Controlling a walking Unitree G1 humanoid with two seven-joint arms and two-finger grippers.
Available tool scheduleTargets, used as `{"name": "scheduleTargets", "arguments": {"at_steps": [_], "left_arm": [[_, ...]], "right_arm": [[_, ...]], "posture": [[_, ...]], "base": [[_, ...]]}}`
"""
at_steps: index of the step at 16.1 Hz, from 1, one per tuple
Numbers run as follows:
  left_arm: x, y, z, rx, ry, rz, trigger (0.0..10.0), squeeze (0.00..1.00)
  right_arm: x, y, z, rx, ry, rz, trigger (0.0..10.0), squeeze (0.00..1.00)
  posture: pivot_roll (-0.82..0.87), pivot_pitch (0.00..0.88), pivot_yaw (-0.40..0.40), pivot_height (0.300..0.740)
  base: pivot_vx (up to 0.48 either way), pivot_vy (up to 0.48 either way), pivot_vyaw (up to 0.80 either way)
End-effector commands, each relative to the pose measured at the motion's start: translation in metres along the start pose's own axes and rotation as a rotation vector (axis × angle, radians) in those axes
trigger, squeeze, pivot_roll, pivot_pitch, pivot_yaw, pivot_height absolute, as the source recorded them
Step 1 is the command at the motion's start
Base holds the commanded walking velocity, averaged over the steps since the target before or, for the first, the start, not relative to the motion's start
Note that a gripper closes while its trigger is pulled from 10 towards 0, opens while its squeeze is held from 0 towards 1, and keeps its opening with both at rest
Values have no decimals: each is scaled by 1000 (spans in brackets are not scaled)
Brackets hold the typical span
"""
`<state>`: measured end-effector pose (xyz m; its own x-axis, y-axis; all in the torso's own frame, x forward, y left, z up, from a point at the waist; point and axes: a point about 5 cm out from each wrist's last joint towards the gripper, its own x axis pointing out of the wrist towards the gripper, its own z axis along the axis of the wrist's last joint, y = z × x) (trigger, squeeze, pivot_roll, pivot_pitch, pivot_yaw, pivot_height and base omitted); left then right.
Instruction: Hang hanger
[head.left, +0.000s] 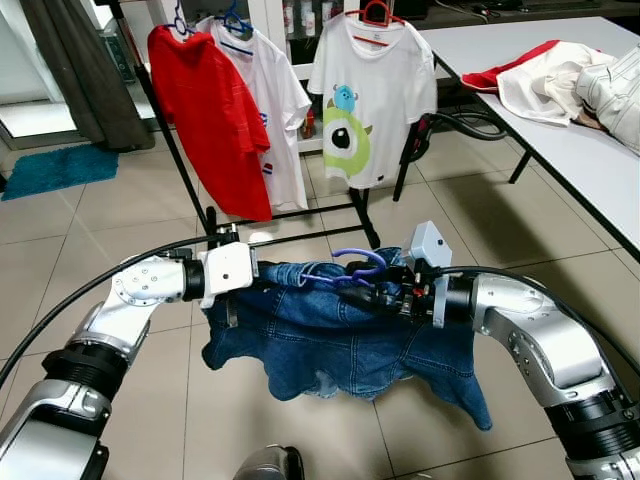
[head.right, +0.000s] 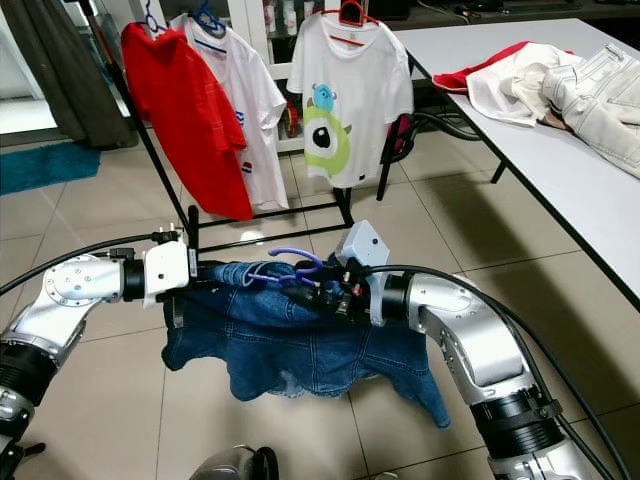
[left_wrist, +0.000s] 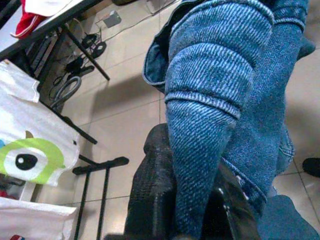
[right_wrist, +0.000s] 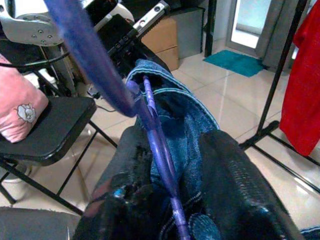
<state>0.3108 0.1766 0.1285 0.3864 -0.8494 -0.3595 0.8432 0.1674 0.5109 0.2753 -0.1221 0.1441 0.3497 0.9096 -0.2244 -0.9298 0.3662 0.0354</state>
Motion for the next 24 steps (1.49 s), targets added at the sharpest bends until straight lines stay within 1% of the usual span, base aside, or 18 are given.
{"name": "scheduleTargets", "arguments": {"at_steps": [1, 9, 11, 13, 15, 16, 17, 18, 21, 22, 24], "left_arm": [[-4, 10, 9, 14, -50, 54, 0, 0], [-6, 16, 10, -22, -60, 100, 0, 0], [-7, 20, 11, -32, -70, 126, 0, 0], [-7, 22, 13, -47, -89, 142, 0, 0], [-5, 23, 14, -61, -107, 148, 78, 0], [-5, 24, 16, -64, -126, 168, 10000, 0], [-5, 24, 18, -68, -148, 153, 10000, 549], [-5, 23, 20, -109, -183, 115, 10000, 1000], [-6, 23, 26, -135, -232, 85, 10000, 1000], [-7, 24, 28, -152, -254, 80, 10000, 1000], [-10, 27, 32, -196, -287, 84, 10000, 1000]], "right_arm": [[3, 3, 2, -8, -9, 25, 0, 0], [5, 3, 3, -19, -13, 23, 0, 0], [4, 2, 3, -23, -10, 19, 0, 0], [2, 1, 3, 10, -9, 17, 0, 0], [2, 0, 5, 17, -28, 17, 0, 0], [4, 1, 9, 6, -71, 11, 0, 0], [5, 1, 11, 4, -87, 6, 0, 0], [6, 1, 12, 1, -94, 2, 0, 0], [4, 0, 6, -9, -48, -8, 0, 0], [2, -3, 4, -11, -30, -30, 0, 0], [-1, -6, 3, -8, -29, -54, 0, 0]], "posture": [[-74, 33, 91, 740], [-72, 28, 91, 740], [-72, 23, 92, 740], [-73, 16, 92, 740], [-75, 9, 93, 740], [-75, 8, 93, 740], [-78, 4, 95, 740], [-78, 4, 95, 740], [-81, 0, 99, 740], [-84, 0, 100, 740], [-90, 0, 106, 740]], "base": [[0, 0, 0], [0, 0, 0], [0, 0, 0], [0, 0, 0], [0, 0, 0], [0, 0, 0], [0, 0, 0], [0, 0, 0], [0, 0, 0], [0, 0, 0], [0, 0, 0]]}}
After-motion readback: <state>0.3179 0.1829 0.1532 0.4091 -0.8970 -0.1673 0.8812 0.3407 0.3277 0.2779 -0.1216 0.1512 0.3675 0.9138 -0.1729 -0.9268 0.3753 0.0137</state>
